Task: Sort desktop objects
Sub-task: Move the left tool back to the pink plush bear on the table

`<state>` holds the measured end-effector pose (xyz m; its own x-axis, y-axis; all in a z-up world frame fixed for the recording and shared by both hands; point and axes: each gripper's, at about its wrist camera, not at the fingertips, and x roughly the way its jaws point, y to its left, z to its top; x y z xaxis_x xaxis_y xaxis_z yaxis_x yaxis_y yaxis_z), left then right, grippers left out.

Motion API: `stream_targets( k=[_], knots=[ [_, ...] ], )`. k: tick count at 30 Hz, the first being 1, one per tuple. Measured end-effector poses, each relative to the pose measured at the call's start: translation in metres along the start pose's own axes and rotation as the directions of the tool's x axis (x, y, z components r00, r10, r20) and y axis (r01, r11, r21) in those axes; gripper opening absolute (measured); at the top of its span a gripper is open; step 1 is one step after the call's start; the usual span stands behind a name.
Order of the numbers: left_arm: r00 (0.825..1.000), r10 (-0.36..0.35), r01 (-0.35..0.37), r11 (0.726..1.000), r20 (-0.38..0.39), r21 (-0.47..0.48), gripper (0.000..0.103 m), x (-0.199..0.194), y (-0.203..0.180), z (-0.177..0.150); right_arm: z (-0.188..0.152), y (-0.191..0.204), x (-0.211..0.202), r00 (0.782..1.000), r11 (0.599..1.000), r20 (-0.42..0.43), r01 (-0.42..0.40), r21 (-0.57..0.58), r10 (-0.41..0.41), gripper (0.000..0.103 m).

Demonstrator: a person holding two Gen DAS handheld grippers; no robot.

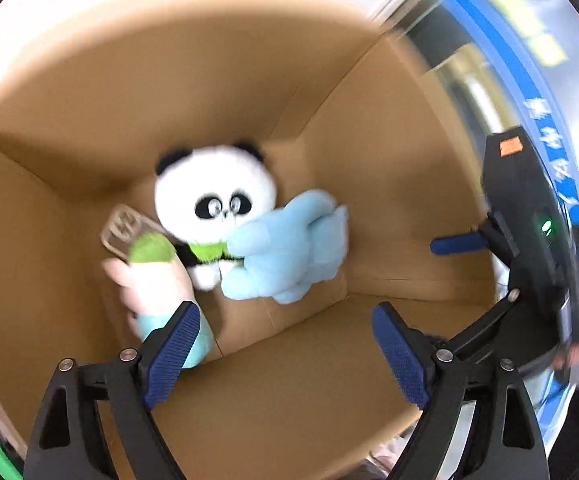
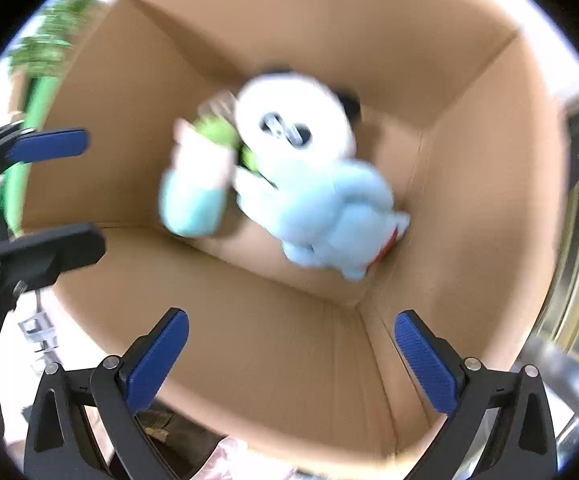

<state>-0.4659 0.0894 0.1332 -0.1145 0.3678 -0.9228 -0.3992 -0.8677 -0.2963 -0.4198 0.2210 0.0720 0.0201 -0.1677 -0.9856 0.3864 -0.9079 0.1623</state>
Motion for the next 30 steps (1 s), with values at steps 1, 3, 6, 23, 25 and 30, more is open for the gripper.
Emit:
stream_targets(
  k=[1,3,6,23,25,30],
  knots=[
    [0.999,-0.001,0.000,1.000,0.046,0.029,0.093,-0.012,-0.010,-0.020,-0.008,0.003,-0.022,0.997,1.000,0.074,-0.005,-0.024,0.007,0.103],
    [0.990,-0.008,-0.005,0.996,0.139,0.087,0.097,-0.037,-0.029,-0.061,-0.046,0.009,-0.072,0.965,0.997,0.258,-0.029,-0.065,0.045,0.103],
    [0.962,-0.027,-0.021,0.985,0.273,0.172,0.103,-0.073,-0.057,-0.122,-0.121,0.010,-0.108,0.895,0.992,0.428,-0.097,-0.084,0.124,0.103],
    [0.919,-0.185,0.213,0.976,0.348,-0.042,0.103,0.046,-0.075,-0.335,-0.349,-0.101,0.110,0.920,0.965,0.391,-0.101,0.243,-0.003,0.103],
    [0.928,-0.190,0.223,0.972,0.320,-0.071,0.103,0.072,-0.069,-0.336,-0.357,-0.074,0.131,0.936,0.992,0.349,0.004,0.128,-0.049,0.103],
    [0.947,-0.204,0.245,0.959,0.248,-0.146,0.103,0.136,-0.053,-0.336,-0.337,-0.037,0.190,0.940,0.973,0.303,0.198,-0.117,-0.155,0.102]
  ],
)
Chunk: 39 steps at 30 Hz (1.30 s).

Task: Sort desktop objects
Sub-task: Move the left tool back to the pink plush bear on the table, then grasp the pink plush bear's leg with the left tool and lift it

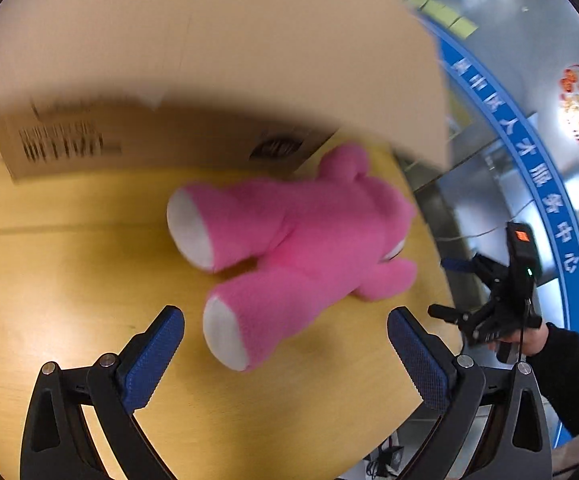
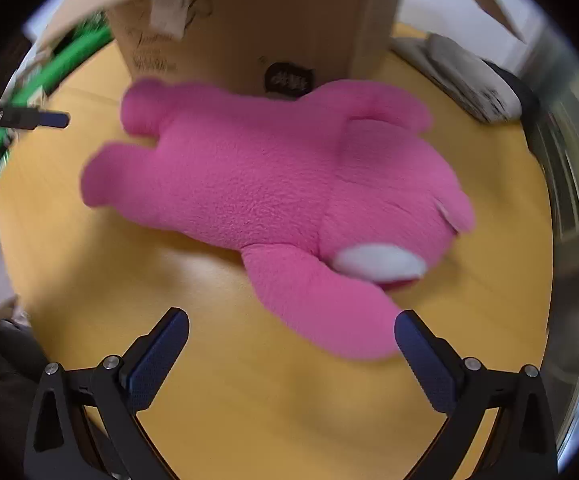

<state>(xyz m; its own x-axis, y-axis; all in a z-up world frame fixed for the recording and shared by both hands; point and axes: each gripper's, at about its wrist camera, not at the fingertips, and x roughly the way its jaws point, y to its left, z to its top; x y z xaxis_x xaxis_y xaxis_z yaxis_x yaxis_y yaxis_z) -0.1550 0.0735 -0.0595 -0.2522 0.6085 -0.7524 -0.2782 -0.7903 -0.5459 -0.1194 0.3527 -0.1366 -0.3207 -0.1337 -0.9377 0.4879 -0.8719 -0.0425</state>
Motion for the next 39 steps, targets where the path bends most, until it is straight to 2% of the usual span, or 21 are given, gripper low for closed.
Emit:
stream_targets(
  k=[5,9,12,13,17,18,20,21,22,24,26,28,30,33,36,39],
  knots=[
    [0.997,-0.005,-0.001,0.997,-0.075,-0.079,0.103,0.058,0.031,-0.010,0.016,-0.012,0.049,0.998,0.999,-0.054,-0.004,0.035,0.006,0.100],
    [0.995,-0.031,0.018,0.992,-0.098,-0.126,0.103,0.081,0.039,-0.016,0.014,-0.012,0.084,0.991,0.998,-0.130,-0.016,0.059,0.023,0.099],
    [0.992,-0.056,0.036,0.985,-0.117,-0.167,0.103,0.094,0.050,-0.023,0.013,-0.016,0.096,0.988,0.996,-0.155,-0.007,0.091,0.021,0.092],
    [0.990,-0.068,0.045,0.983,-0.124,-0.180,0.103,0.097,0.053,-0.026,0.012,-0.017,0.101,0.986,0.995,-0.163,-0.004,0.101,0.020,0.084],
    [0.982,-0.118,0.084,0.970,-0.144,-0.227,0.102,0.107,0.062,-0.034,0.011,-0.023,0.104,0.986,0.992,-0.164,-0.011,0.129,0.033,0.082],
    [0.981,-0.130,0.094,0.967,-0.142,-0.236,0.100,0.108,0.063,-0.034,0.011,-0.022,0.106,0.984,0.992,-0.175,-0.009,0.122,0.031,0.081],
    [0.979,-0.151,0.115,0.963,-0.134,-0.245,0.088,0.111,0.063,-0.034,0.011,-0.020,0.113,0.977,0.993,-0.211,-0.009,0.119,0.034,0.078],
    [0.978,-0.162,0.126,0.960,-0.132,-0.249,0.072,0.112,0.062,-0.033,0.011,-0.019,0.118,0.971,0.992,-0.237,-0.012,0.122,0.041,0.077],
    [0.976,-0.173,0.136,0.958,-0.131,-0.252,0.070,0.113,0.061,-0.032,0.010,-0.017,0.124,0.963,0.993,-0.267,-0.010,0.120,0.042,0.077],
    [0.977,-0.165,0.129,0.964,-0.137,-0.234,0.063,0.114,0.057,-0.032,0.012,-0.013,0.125,0.963,0.994,-0.268,-0.003,0.108,0.032,0.076],
    [0.977,-0.157,0.122,0.968,-0.147,-0.222,0.055,0.112,0.054,-0.034,0.011,-0.012,0.121,0.963,0.992,-0.267,-0.003,0.127,0.037,0.064],
    [0.977,-0.150,0.115,0.969,-0.152,-0.217,0.049,0.103,0.051,-0.040,0.005,-0.004,0.114,0.962,0.990,-0.266,-0.019,0.137,0.055,0.045],
    [0.978,-0.129,0.094,0.974,-0.165,-0.204,0.047,0.090,0.049,-0.050,-0.006,0.018,0.104,0.963,0.994,-0.263,-0.040,0.104,0.066,0.040],
    [0.974,-0.096,0.063,0.985,-0.204,-0.162,0.045,0.060,0.044,-0.071,-0.031,0.060,0.070,0.974,0.995,-0.207,-0.082,0.063,0.093,0.033],
    [0.970,-0.087,0.054,0.987,-0.227,-0.149,0.044,0.014,0.041,-0.097,-0.054,0.092,0.020,0.980,0.984,-0.121,-0.143,0.109,0.156,0.032],
    [0.968,-0.088,0.052,0.986,-0.233,-0.156,0.042,-0.033,0.034,-0.121,-0.067,0.122,-0.030,0.973,0.969,-0.062,-0.212,0.126,0.221,0.029]
  ],
)
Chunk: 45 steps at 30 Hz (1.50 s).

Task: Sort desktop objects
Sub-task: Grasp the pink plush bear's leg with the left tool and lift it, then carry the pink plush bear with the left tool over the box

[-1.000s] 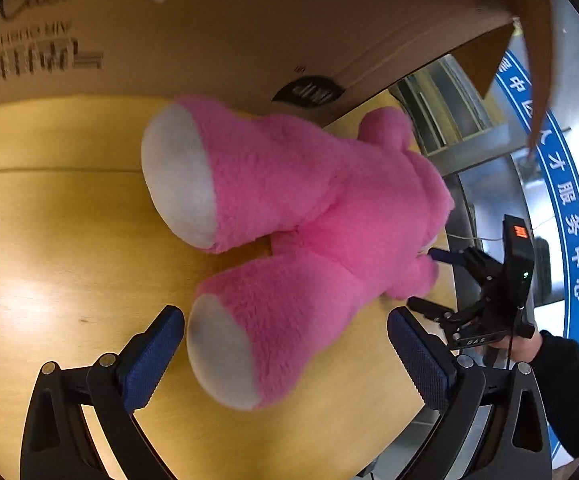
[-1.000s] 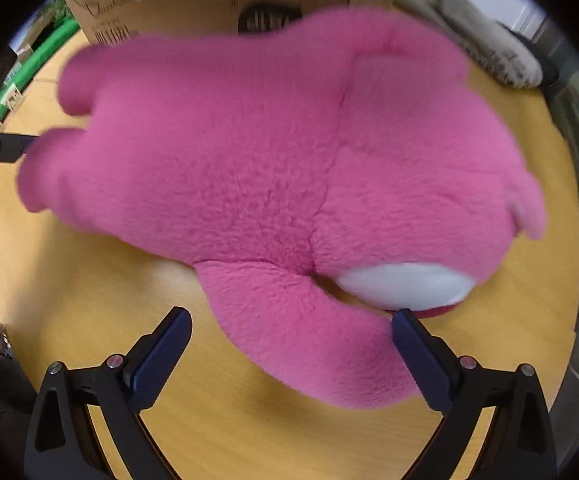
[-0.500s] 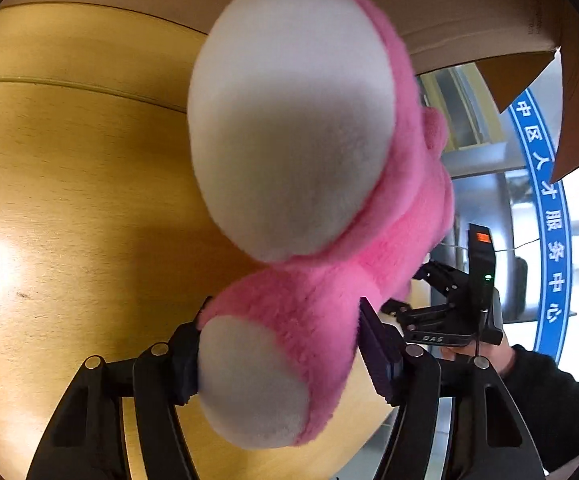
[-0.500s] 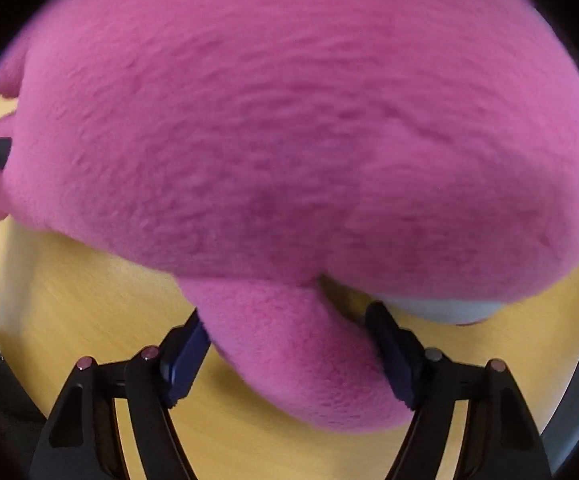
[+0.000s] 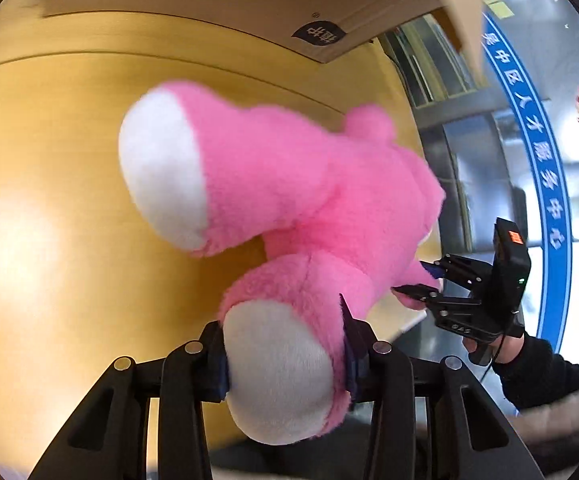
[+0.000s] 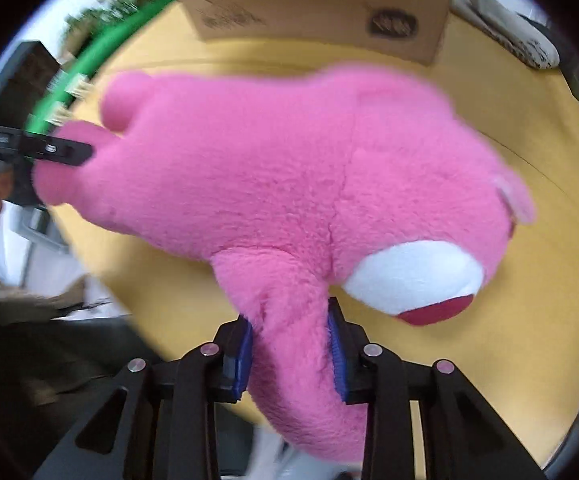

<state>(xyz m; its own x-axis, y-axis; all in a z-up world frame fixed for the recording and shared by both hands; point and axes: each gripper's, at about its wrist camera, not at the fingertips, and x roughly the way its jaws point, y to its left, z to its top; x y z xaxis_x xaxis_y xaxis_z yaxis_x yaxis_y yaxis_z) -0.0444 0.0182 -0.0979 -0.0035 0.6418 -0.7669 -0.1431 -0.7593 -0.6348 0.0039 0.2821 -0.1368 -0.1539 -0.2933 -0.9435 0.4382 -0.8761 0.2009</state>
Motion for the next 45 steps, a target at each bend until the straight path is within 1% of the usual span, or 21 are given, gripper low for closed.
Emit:
stream_targets(
  k=[2,6,8,9,12,13,15,16,18,21,23,24,25,29,31,33,35,39,41,44,45],
  knots=[
    [1.000,0.000,0.000,1.000,0.010,0.003,0.041,-0.031,-0.011,-0.019,-0.002,0.012,-0.019,0.999,0.999,0.016,-0.043,-0.013,0.043,0.028],
    [0.994,0.020,-0.024,0.999,0.104,0.031,0.040,-0.098,-0.047,-0.032,0.001,0.049,-0.080,0.988,0.990,0.084,-0.125,-0.072,0.131,0.022],
    [0.984,0.027,-0.038,0.997,0.177,0.063,0.040,-0.136,-0.072,-0.031,0.007,0.070,-0.118,0.975,0.981,0.149,-0.146,-0.127,0.165,0.013],
    [0.978,0.027,-0.046,0.995,0.206,0.087,0.040,-0.152,-0.084,-0.029,0.011,0.076,-0.135,0.966,0.976,0.185,-0.155,-0.151,0.182,0.000],
    [0.958,0.020,-0.071,0.983,0.285,0.170,0.038,-0.190,-0.121,-0.023,0.035,0.092,-0.170,0.955,0.970,0.245,-0.117,-0.212,0.169,0.000],
    [0.952,0.019,-0.080,0.978,0.306,0.190,0.036,-0.196,-0.133,-0.020,0.039,0.089,-0.168,0.957,0.973,0.244,-0.109,-0.205,0.159,0.000],
    [0.944,0.023,-0.103,0.968,0.329,0.228,0.035,-0.205,-0.149,-0.015,0.048,0.083,-0.160,0.962,0.978,0.237,-0.094,-0.186,0.138,0.000],
    [0.945,0.029,-0.112,0.965,0.327,0.237,0.035,-0.204,-0.147,-0.012,0.049,0.081,-0.153,0.963,0.980,0.229,-0.104,-0.169,0.142,0.002],
    [0.948,0.040,-0.123,0.961,0.316,0.247,0.034,-0.196,-0.140,-0.004,0.048,0.073,-0.136,0.966,0.984,0.212,-0.126,-0.123,0.151,0.002],
    [0.964,0.069,-0.125,0.971,0.257,0.206,0.032,-0.172,-0.105,0.007,0.048,0.067,-0.108,0.963,0.985,0.207,-0.165,-0.044,0.171,0.005],
    [0.965,0.056,-0.110,0.973,0.255,0.201,0.032,-0.176,-0.092,0.013,0.050,0.065,-0.083,0.962,0.980,0.202,-0.195,0.031,0.185,0.035],
    [0.965,0.046,-0.101,0.974,0.259,0.202,0.032,-0.181,-0.086,0.015,0.052,0.064,-0.074,0.959,0.973,0.200,-0.221,0.072,0.203,0.062],
    [0.964,0.036,-0.091,0.975,0.263,0.202,0.032,-0.186,-0.080,0.017,0.055,0.062,-0.066,0.955,0.963,0.198,-0.245,0.113,0.220,0.069],
    [0.958,0.084,-0.134,0.976,0.275,0.169,0.032,-0.209,-0.052,0.026,0.077,0.052,-0.023,0.912,0.892,0.232,-0.388,0.230,0.337,0.070],
    [0.952,0.118,-0.162,0.977,0.284,0.137,0.032,-0.224,-0.032,0.027,0.091,0.047,-0.002,0.878,0.834,0.256,-0.468,0.292,0.404,0.075],
    [0.945,0.157,-0.190,0.978,0.288,0.089,0.032,-0.239,-0.003,0.024,0.108,0.045,0.027,0.846,0.766,0.275,-0.532,0.361,0.457,0.077],
    [0.938,0.199,-0.219,0.975,0.284,0.040,0.032,-0.251,0.031,0.020,0.128,0.051,0.054,0.823,0.719,0.286,-0.568,0.401,0.491,0.077],
    [0.938,0.217,-0.217,0.976,0.270,-0.027,0.032,-0.258,0.077,0.013,0.182,0.091,0.101,0.811,0.717,0.267,-0.584,0.380,0.520,0.077],
    [0.940,0.209,-0.203,0.978,0.269,-0.050,0.032,-0.256,0.089,0.013,0.203,0.111,0.126,0.836,0.753,0.214,-0.548,0.364,0.505,0.077],
    [0.943,0.198,-0.182,0.980,0.267,-0.083,0.032,-0.254,0.107,0.013,0.224,0.124,0.160,0.848,0.735,0.196,-0.526,0.428,0.493,0.077],
    [0.944,0.194,-0.174,0.980,0.267,-0.094,0.032,-0.253,0.113,0.012,0.229,0.126,0.169,0.856,0.726,0.197,-0.511,0.460,0.477,0.077]
  ],
)
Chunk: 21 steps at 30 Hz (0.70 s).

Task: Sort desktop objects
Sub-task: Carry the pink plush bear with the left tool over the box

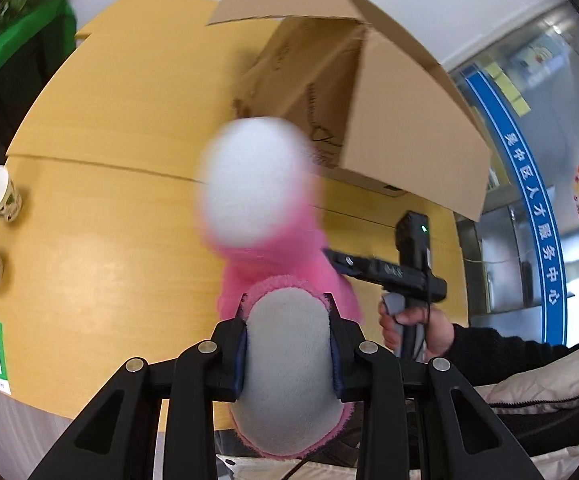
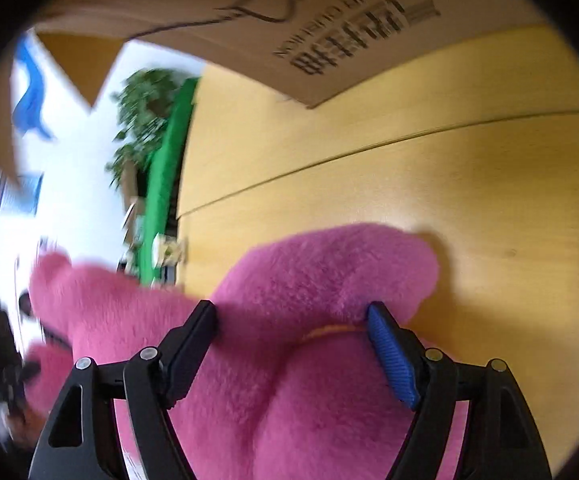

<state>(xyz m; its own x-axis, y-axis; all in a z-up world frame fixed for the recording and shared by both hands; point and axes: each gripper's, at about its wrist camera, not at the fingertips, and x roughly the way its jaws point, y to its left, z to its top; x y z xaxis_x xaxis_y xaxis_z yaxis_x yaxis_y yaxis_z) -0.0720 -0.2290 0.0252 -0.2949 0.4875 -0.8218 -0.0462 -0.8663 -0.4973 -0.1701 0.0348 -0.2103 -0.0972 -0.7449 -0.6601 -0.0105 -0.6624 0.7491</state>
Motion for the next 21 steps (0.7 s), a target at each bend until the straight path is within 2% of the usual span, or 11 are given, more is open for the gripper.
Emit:
stream_targets(
  k=[4,7,11,13,14,15,16,18,19,21],
  knots=[
    [1.000,-0.016,0.015,0.999,-0.003,-0.051,0.032,0.008,0.023,0.000,0.007,-0.005,0.021,0.998,0.996,-0.025,0.061,0.067,-0.059,0.077],
    [1.000,-0.027,0.027,0.996,-0.005,-0.089,0.032,0.014,0.041,-0.001,0.010,0.003,0.028,0.984,0.986,-0.084,0.159,0.046,-0.155,0.077],
    [0.999,-0.030,0.027,0.994,-0.021,-0.105,0.032,0.025,0.041,-0.006,0.007,0.002,0.036,0.935,0.947,-0.196,0.314,0.066,-0.296,0.085],
    [0.999,-0.030,0.026,0.993,-0.030,-0.112,0.032,0.031,0.040,-0.010,0.005,-0.005,0.048,0.900,0.918,-0.249,0.388,0.082,-0.358,0.086],
    [0.999,-0.030,0.026,0.993,-0.034,-0.115,0.032,0.033,0.039,-0.011,0.004,-0.009,0.056,0.890,0.912,-0.274,0.400,0.088,-0.364,0.094],
    [0.999,-0.030,0.026,0.993,-0.039,-0.118,0.032,0.036,0.038,-0.013,0.003,-0.005,0.058,0.886,0.911,-0.271,0.407,0.062,-0.377,0.095],
    [0.999,-0.031,0.025,0.992,-0.043,-0.121,0.032,0.039,0.038,-0.014,0.002,-0.001,0.060,0.882,0.910,-0.265,0.413,0.033,-0.391,0.092],
    [0.999,-0.027,0.021,0.992,-0.047,-0.126,0.032,0.041,0.038,-0.014,-0.004,0.002,0.055,0.893,0.924,-0.256,0.383,0.004,-0.370,0.051],
    [0.998,-0.028,0.021,0.991,-0.051,-0.131,0.032,0.042,0.037,-0.015,-0.007,0.004,0.052,0.899,0.930,-0.251,0.367,-0.010,-0.357,0.034],
    [0.997,-0.033,0.023,0.990,-0.065,-0.139,0.032,0.047,0.037,-0.017,-0.016,0.003,0.040,0.918,0.944,-0.228,0.329,-0.022,-0.325,0.031]
  ],
)
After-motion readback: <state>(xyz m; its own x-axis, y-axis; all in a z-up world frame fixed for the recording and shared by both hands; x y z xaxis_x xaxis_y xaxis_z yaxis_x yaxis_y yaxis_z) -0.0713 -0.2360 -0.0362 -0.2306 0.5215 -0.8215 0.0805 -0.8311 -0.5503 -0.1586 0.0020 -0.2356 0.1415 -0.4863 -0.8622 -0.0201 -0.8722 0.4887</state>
